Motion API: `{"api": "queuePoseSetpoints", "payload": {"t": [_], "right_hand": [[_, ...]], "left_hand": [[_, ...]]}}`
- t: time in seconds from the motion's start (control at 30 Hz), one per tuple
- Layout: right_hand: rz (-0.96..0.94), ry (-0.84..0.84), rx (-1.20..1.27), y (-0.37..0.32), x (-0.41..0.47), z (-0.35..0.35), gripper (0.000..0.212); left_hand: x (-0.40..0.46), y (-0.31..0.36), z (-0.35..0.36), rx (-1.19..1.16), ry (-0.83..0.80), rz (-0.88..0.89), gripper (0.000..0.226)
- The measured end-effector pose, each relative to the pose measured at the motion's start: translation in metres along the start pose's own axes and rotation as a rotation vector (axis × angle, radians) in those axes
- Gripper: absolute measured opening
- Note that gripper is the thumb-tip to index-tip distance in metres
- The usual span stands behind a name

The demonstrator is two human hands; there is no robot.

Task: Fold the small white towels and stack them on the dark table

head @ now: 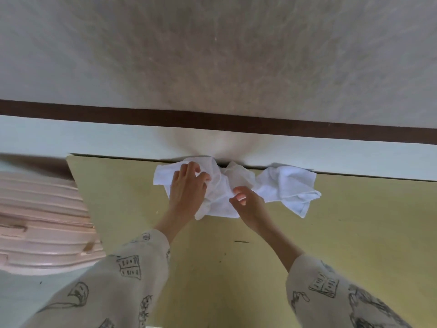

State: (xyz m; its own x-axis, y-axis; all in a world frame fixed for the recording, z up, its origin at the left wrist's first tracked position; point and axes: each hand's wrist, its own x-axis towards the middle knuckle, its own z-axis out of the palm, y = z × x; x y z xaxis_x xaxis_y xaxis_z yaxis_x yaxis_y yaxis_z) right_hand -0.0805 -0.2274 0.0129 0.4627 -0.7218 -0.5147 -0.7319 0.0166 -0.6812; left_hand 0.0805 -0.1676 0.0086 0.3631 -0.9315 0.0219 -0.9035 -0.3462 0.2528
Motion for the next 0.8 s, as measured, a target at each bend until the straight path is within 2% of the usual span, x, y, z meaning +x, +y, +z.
{"api": "queuePoseSetpoints", "payload": {"t": [0.17, 0.2, 0.3, 0.43, 0.63, 0.8], "right_hand": [[-0.181, 0.037, -0.070, -0.036, -0.003, 0.006, 0.059], [-0.213, 0.071, -0.070, -0.045, -0.006, 0.005, 0.055], [-0.332, 0.223, -0.062, -0.068, -0.019, -0.006, 0.025], [-0.450, 0.294, -0.074, -0.085, -0.051, -0.025, 0.015], [-0.298, 0.351, 0.054, -0.084, -0.110, -0.053, 0.020], [-0.216, 0.383, 0.144, -0.069, -0.148, -0.070, 0.019]], "left_hand": [[0.000, -0.001, -0.041, -0.128, 0.035, 0.095, 0.010], [-0.001, 0.001, -0.053, -0.170, 0.020, 0.109, 0.012], [-0.005, 0.004, -0.086, -0.262, 0.017, 0.109, 0.017], [-0.019, 0.005, -0.114, -0.355, -0.053, 0.103, 0.019], [-0.058, -0.003, -0.124, -0.338, -0.205, 0.091, 0.015], [-0.083, -0.011, -0.124, -0.317, -0.253, 0.112, 0.005]]}}
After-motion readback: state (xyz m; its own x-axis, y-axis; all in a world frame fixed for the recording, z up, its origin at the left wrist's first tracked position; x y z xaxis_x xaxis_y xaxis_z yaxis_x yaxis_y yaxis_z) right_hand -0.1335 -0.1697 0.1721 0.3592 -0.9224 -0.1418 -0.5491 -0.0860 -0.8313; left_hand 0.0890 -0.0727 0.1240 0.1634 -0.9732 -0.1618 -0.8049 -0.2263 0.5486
